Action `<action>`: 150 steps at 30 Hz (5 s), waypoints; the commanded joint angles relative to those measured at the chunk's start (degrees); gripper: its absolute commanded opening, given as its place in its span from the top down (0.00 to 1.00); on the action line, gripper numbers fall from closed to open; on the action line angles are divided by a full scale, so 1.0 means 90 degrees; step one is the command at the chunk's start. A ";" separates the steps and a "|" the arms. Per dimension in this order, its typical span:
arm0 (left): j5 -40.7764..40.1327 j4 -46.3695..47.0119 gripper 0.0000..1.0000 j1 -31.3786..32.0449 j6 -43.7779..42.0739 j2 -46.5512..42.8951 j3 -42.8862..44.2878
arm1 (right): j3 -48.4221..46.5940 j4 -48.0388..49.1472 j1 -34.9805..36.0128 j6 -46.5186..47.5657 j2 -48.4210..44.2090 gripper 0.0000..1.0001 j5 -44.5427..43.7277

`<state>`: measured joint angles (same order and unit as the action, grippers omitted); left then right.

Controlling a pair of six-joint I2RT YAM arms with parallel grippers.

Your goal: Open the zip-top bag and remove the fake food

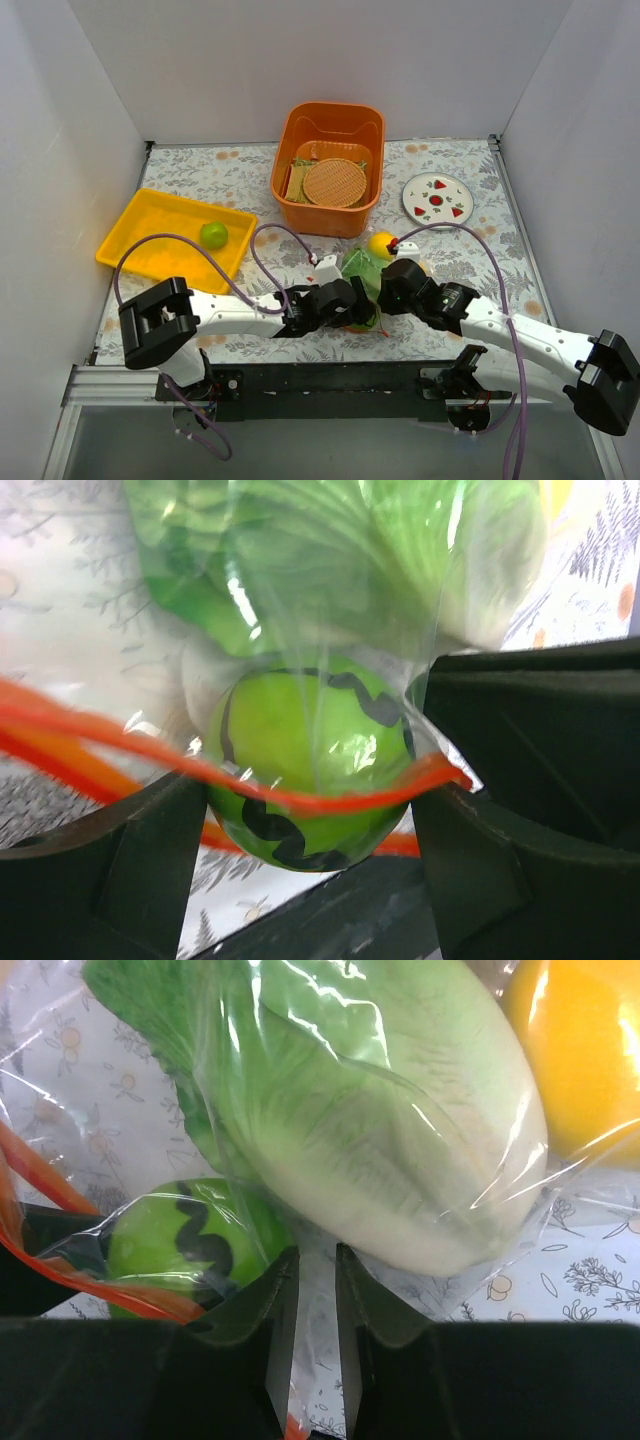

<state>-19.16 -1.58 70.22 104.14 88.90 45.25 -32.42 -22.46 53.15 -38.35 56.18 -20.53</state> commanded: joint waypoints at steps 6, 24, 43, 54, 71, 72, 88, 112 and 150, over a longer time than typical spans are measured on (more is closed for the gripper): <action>0.0419 -0.0517 0.42 0.0069 -0.0204 -0.1069 -0.0448 | 0.0185 0.0132 -0.0329 0.0130 -0.0032 0.69 0.0524; -0.1133 -0.4608 0.49 -0.0398 0.0209 -0.3325 0.0547 | -0.0566 -0.0083 -0.0358 0.0452 -0.0315 0.69 0.0826; 0.0634 -0.3047 0.40 -0.7175 -0.1737 -0.2564 0.0187 | -0.1104 -0.0356 -0.0348 0.0891 -0.0442 0.67 0.1236; 0.1181 -0.2939 0.02 -0.7538 -0.2390 -0.2749 0.0264 | -0.1231 -0.0191 0.0041 0.1487 -0.0471 0.39 0.1393; 0.1670 -0.3057 0.12 -0.4093 -0.0937 -0.3862 -0.0292 | -0.1680 -0.0600 0.1146 0.2132 0.1022 0.49 0.0534; 0.1641 -0.2940 0.15 -0.3926 -0.0752 -0.3862 -0.0321 | -0.1680 -0.0591 0.1146 0.2132 0.1120 0.53 0.0524; 0.0830 -0.1398 0.62 -0.1064 0.0597 -0.2906 -0.0711 | -0.2227 -0.0562 0.1156 0.1439 0.1356 0.99 -0.0151; 0.0380 0.0986 0.78 -0.1044 0.1056 -0.1236 -0.1268 | -0.2892 -0.1000 0.1634 0.0697 0.0800 0.45 -0.1163; 0.1113 0.2326 0.14 -0.0673 0.0383 -0.0162 -0.1113 | -0.0206 0.0240 -0.0378 0.1009 0.0485 0.63 0.1383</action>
<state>-8.40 20.56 63.61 108.86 86.74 32.53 -33.93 -21.98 48.25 -29.98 59.02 -10.11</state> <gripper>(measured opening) 0.843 0.339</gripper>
